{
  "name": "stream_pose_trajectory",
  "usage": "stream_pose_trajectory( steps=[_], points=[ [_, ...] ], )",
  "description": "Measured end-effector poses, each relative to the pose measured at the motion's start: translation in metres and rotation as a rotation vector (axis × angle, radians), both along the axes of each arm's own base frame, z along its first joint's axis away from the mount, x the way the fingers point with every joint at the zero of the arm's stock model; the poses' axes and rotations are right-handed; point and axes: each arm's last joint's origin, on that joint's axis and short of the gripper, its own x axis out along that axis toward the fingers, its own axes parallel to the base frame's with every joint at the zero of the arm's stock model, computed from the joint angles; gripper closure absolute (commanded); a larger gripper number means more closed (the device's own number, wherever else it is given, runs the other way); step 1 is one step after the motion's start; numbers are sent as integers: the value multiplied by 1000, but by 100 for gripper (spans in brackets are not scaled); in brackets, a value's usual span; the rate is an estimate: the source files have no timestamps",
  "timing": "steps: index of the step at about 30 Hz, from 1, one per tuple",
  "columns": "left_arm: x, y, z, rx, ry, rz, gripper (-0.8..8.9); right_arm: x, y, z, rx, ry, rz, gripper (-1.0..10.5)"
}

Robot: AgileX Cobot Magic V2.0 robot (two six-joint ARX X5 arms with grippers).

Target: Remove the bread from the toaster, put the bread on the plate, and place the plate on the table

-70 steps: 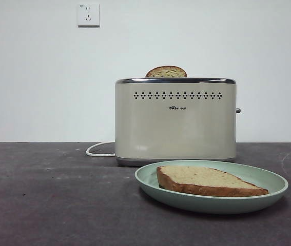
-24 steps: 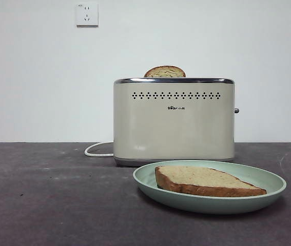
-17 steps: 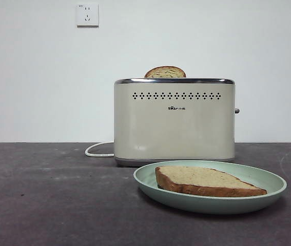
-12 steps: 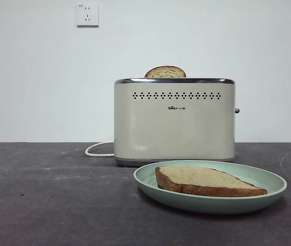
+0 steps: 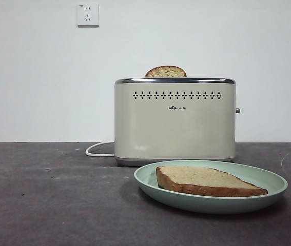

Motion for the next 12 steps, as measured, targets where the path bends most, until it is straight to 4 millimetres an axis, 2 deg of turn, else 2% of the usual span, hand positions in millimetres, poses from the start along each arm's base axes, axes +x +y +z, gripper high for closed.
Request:
stream_pose_trajectory(
  steps=[5, 12],
  points=[
    [0, 0, 0, 0, 0, 0, 817, 0, -2, -20, 33, 9, -87, 946],
    [0, 0, 0, 0, 0, 0, 817, 2, -2, -42, 71, 55, -96, 946]
  ],
)
